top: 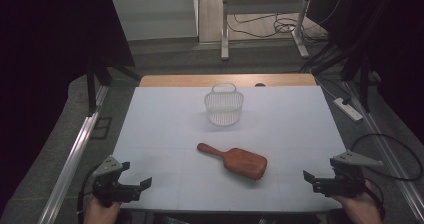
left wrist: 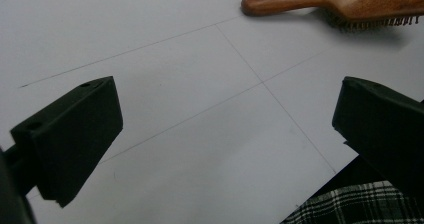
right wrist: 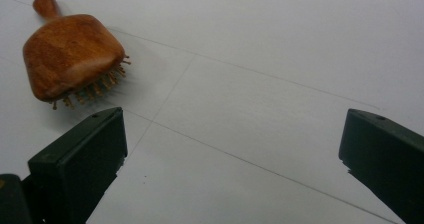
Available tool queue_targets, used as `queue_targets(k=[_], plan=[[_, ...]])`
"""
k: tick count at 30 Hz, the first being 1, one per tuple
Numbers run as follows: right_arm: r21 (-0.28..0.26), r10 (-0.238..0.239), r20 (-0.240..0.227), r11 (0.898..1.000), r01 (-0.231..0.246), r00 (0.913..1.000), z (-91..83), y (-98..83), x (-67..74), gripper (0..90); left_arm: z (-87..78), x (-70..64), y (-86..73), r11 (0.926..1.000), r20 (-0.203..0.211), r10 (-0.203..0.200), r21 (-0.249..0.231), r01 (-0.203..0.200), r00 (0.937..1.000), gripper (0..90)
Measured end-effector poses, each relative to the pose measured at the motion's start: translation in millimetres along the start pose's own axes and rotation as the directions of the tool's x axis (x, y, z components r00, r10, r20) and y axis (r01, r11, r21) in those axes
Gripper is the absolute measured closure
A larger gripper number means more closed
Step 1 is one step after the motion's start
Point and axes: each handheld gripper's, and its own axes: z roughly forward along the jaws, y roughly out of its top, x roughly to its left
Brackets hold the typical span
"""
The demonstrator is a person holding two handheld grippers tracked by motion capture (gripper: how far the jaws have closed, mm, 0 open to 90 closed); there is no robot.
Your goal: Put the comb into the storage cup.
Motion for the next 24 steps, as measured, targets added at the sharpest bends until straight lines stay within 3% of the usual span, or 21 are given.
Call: queue_targets(k=[4, 16, 24], plan=[[0.036, 0.003, -0.005, 0.999, -0.003, 1.0, 3.8, 1.4, 0.1, 0.0, -0.7, 0.1, -0.7, 1.0, 0.001, 0.001, 0.001, -0.001, 1.0, 0.0], [0.063, -0.02, -0.02, 0.998, 0.021, 0.9996, 7.0, 2.8, 1.5, 0.0, 0.1, -1.0, -0.7, 0.9998, 0.007, 0.015, 0.014, -0.015, 0.9999, 0.0], [0.087, -0.081, -0.033, 0.993, 0.083, 0.9962, 9.7, 3.8, 7.7, 0.2, -0.8, 0.6, -1.3, 0.9999, 0.019, 0.009, 0.008, -0.009, 0.9998, 0.0]])
